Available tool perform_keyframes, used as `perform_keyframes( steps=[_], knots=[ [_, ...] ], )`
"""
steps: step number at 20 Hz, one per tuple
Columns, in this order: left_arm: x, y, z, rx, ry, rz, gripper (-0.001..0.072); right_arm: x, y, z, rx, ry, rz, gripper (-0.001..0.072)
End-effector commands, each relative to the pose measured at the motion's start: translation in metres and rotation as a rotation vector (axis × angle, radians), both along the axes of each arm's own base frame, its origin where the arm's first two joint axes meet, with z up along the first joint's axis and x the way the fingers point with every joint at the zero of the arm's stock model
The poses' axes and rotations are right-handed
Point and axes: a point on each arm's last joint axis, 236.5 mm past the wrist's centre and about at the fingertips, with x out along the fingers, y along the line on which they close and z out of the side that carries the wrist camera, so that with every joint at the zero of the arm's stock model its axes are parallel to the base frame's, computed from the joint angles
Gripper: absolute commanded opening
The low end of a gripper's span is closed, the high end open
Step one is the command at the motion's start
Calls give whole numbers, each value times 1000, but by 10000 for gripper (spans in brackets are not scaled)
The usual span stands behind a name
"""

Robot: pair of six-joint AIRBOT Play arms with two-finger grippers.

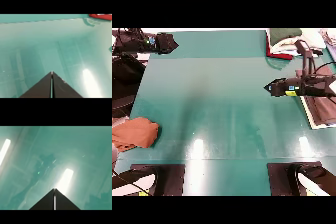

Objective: Fold the shirts.

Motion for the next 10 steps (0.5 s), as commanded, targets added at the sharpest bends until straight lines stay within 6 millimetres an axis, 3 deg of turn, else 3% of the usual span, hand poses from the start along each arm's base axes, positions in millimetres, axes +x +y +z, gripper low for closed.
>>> perform_keyframes(
  steps=[1,10],
  knots=[
    [1,0,0,0,-3,2,26,4,-13,13,11,-43,-43,16],
    [1,0,0,0,-3,2,26,2,-12,16,11,-49,-39,17]
  ],
)
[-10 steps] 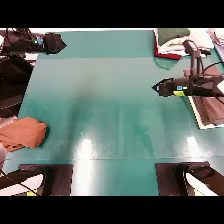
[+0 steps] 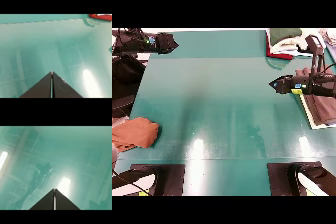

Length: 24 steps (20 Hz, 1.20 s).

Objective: Fold the shirts.

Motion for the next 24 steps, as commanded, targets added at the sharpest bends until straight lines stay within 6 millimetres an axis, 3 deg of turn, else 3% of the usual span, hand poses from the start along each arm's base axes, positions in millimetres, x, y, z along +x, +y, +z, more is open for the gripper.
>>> perform_keyframes(
  steps=[1,5,6,7,9,12,14,15,16,17,18,21,24],
  knots=[
    [0,0,0,0,0,1,26,-1,1,1,1,-1,2,16],
    [2,1,6,-20,-15,8,26,-1,1,1,1,-1,2,16],
    [-8,5,3,-1,19,-6,25,-1,0,1,1,-2,1,16],
    [-22,19,-4,65,60,-8,25,-1,0,1,1,-2,1,16],
    [-57,67,-23,247,164,47,25,0,0,1,1,-2,0,16],
    [-117,132,-39,335,241,205,26,0,0,1,0,-2,0,17],
    [-155,162,-68,372,305,287,26,0,0,1,1,-4,-1,16],
    [-176,178,-94,405,376,322,27,0,0,1,1,-4,-2,16],
    [-196,192,-120,440,458,347,84,0,0,1,1,-4,-2,16],
    [-215,204,-151,477,555,365,429,0,0,1,1,-4,-2,16],
    [-229,211,-178,492,638,380,647,0,0,1,1,-4,-2,16],
    [-252,220,-246,520,758,395,650,0,0,1,1,-4,-1,17],
    [-252,220,-275,496,754,429,650,0,0,1,2,-4,-2,16]
  ],
)
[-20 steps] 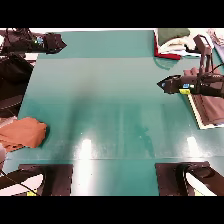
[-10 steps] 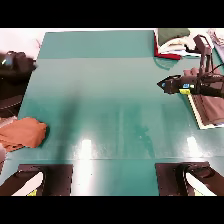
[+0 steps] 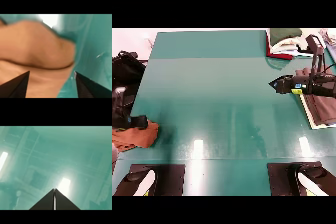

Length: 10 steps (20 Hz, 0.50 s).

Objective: Fold the shirts.

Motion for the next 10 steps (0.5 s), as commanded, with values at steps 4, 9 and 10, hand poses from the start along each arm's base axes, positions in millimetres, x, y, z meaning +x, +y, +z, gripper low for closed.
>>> perform_keyframes(
  steps=[4,9,10],
  knots=[
    [-14,8,-36,11,25,76,646,0,0,1,0,-2,-1,17],
    [0,7,-1,3,-28,87,25,5,0,7,12,-26,-11,16],
    [14,6,26,-1,-91,81,24,6,1,14,17,-42,-11,16]
  ],
)
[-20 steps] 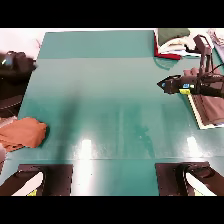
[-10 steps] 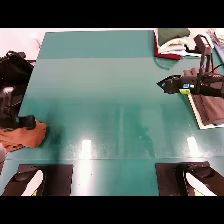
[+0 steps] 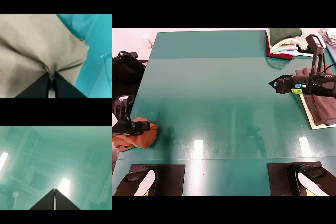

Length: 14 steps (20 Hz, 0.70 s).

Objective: Fold the shirts.

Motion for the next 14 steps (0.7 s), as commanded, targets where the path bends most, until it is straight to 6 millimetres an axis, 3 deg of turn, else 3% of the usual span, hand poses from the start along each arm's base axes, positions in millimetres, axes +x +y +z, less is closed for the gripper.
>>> perform_keyframes(
  steps=[1,4,6,8,10,11,13,14],
  knots=[
    [31,-6,66,-4,-148,-16,24,5,1,23,18,-55,-6,16],
    [72,-53,196,-11,-460,-185,23,11,0,76,29,-177,-12,16],
    [74,-93,277,-38,-658,-303,23,15,-2,116,49,-276,-26,16],
    [64,-128,336,-96,-813,-394,22,17,-8,152,49,-374,-46,16],
    [57,-156,368,-154,-886,-470,22,16,-13,177,43,-441,-60,16],
    [58,-171,371,-178,-886,-509,22,14,-14,188,40,-464,-63,16],
    [69,-210,360,-222,-840,-601,22,11,-17,201,33,-497,-68,16],
    [77,-235,344,-240,-789,-654,22,10,-17,206,32,-509,-69,16]
  ],
)
